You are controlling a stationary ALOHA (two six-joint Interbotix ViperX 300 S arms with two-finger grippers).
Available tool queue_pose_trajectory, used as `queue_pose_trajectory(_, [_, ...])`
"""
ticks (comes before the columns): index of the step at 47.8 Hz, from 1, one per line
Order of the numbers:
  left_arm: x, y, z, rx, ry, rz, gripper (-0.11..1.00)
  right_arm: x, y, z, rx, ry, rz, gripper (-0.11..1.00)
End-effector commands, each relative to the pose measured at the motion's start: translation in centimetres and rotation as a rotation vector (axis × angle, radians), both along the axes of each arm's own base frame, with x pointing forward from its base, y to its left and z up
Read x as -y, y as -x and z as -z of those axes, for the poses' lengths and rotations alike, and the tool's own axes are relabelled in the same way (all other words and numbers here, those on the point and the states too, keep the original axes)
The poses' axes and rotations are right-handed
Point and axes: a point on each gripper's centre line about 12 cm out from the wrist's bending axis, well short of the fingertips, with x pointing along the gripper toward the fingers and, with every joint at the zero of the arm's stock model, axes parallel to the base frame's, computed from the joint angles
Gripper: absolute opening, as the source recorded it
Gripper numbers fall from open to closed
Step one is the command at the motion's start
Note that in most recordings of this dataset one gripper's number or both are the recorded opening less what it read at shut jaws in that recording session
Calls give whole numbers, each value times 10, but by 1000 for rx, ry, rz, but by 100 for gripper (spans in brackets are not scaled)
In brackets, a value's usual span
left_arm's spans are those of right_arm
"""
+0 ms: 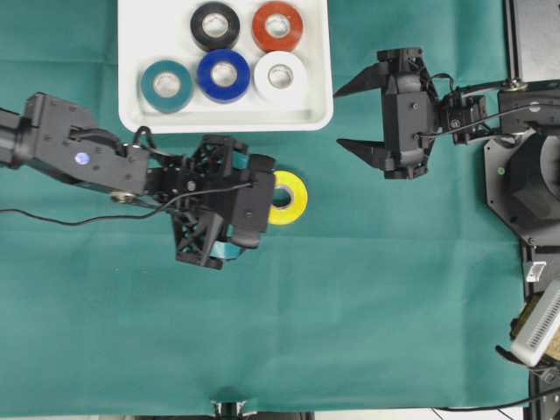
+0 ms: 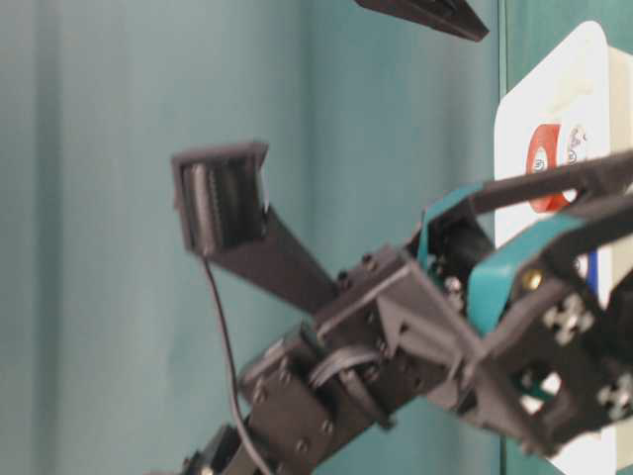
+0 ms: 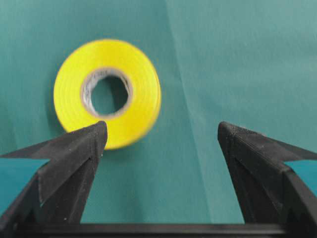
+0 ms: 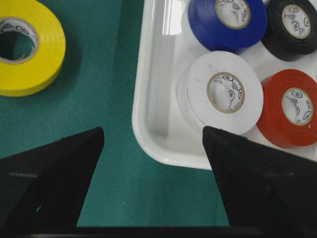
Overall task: Put the tape alternately from left to right into the white case.
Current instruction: 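Move the left gripper down to the yellow tape roll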
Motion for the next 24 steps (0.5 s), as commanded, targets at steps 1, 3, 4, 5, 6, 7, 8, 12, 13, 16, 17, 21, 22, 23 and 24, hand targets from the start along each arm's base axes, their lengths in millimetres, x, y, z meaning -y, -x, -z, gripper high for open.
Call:
queue_pose_trajectory(1, [5, -11, -14, 41, -2, 15, 100, -1, -2, -6, 24, -3, -2, 87])
queue_pose_trajectory(3, [6, -15, -13, 38, -8, 22, 100, 0, -2, -6, 25, -3, -1, 87])
queue_pose_trajectory(4, [8, -16, -12, 33, -11, 28, 100, 0, -2, -6, 25, -3, -1, 87])
queue_pose_trajectory(5, [9, -17, -11, 30, -13, 32, 100, 0, -2, -6, 24, -3, -1, 87])
queue_pose_trajectory(6, [10, -19, -10, 26, -16, 36, 100, -1, -2, -6, 25, -3, -2, 87])
queue_pose_trajectory(7, [11, -20, -9, 21, -17, 38, 100, -1, -2, -6, 25, -3, -2, 87])
queue_pose_trajectory(8, [12, -21, -8, 17, -18, 40, 100, -1, -2, -6, 24, -3, -2, 87])
queue_pose_trajectory(12, [13, -26, -3, -8, -22, 43, 100, -1, -2, -6, 24, -3, -2, 87])
queue_pose_trajectory(13, [13, -27, -2, -14, -21, 41, 100, 0, -2, -6, 24, -3, -1, 87])
queue_pose_trajectory(16, [13, -29, 2, -28, -23, 41, 100, 0, -2, -6, 24, -3, -1, 87])
queue_pose_trajectory(17, [12, -30, 3, -31, -24, 41, 100, 0, -2, -6, 24, -4, 0, 87])
queue_pose_trajectory(21, [11, -34, 8, -41, -25, 38, 100, 0, -1, -5, 21, -5, 0, 87])
queue_pose_trajectory(22, [11, -35, 9, -41, -25, 37, 100, -1, -1, -5, 21, -3, -2, 87])
queue_pose_trajectory(23, [9, -36, 9, -41, -27, 34, 100, -1, -1, -4, 19, -5, -1, 87])
queue_pose_trajectory(24, [9, -37, 9, -41, -26, 33, 100, -1, -1, -4, 18, -5, -1, 87])
